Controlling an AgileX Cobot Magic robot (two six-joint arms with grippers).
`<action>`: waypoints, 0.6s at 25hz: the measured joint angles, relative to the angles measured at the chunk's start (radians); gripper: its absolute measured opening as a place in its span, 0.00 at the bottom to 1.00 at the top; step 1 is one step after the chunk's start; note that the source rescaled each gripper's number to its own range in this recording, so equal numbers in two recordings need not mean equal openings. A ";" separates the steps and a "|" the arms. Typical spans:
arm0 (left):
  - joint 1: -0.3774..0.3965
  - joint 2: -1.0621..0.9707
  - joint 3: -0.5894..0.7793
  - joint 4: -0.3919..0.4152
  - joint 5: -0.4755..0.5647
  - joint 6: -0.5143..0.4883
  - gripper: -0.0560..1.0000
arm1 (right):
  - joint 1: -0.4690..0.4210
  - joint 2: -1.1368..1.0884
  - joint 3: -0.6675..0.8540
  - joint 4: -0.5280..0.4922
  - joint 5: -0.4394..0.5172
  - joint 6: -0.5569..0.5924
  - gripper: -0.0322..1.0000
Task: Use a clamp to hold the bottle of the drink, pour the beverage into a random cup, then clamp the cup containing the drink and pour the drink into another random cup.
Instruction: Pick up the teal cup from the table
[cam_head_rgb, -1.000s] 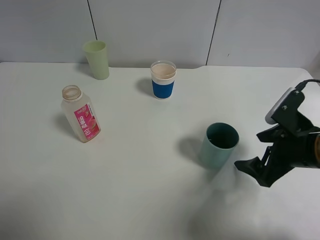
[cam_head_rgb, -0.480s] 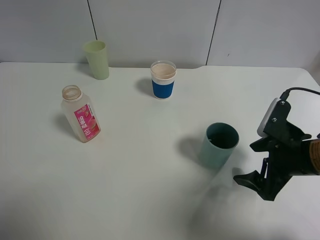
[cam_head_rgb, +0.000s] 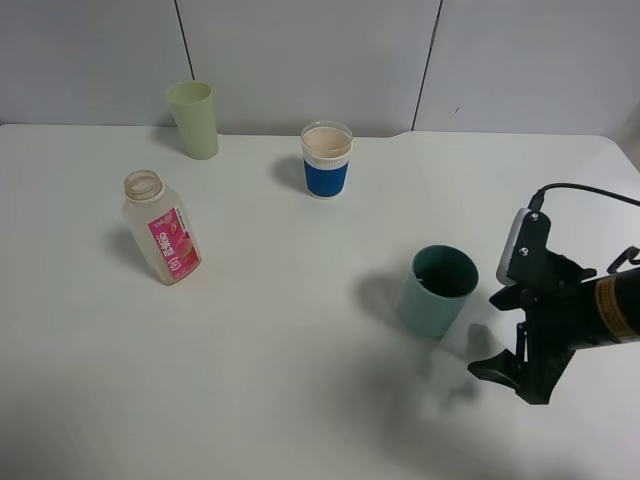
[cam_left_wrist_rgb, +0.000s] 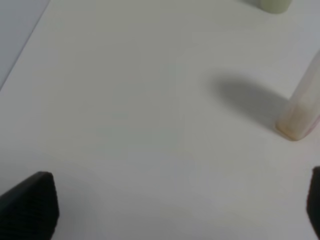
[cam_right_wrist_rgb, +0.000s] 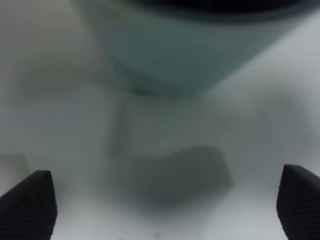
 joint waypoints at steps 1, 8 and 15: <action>0.000 0.000 0.000 0.000 0.000 0.000 1.00 | 0.000 0.011 0.000 -0.002 -0.012 -0.023 0.63; 0.000 0.000 0.000 0.000 0.000 0.000 1.00 | 0.000 0.043 -0.001 0.184 -0.052 -0.242 0.63; 0.000 0.000 0.000 0.000 0.000 0.000 1.00 | 0.000 0.045 -0.001 0.458 -0.082 -0.419 0.63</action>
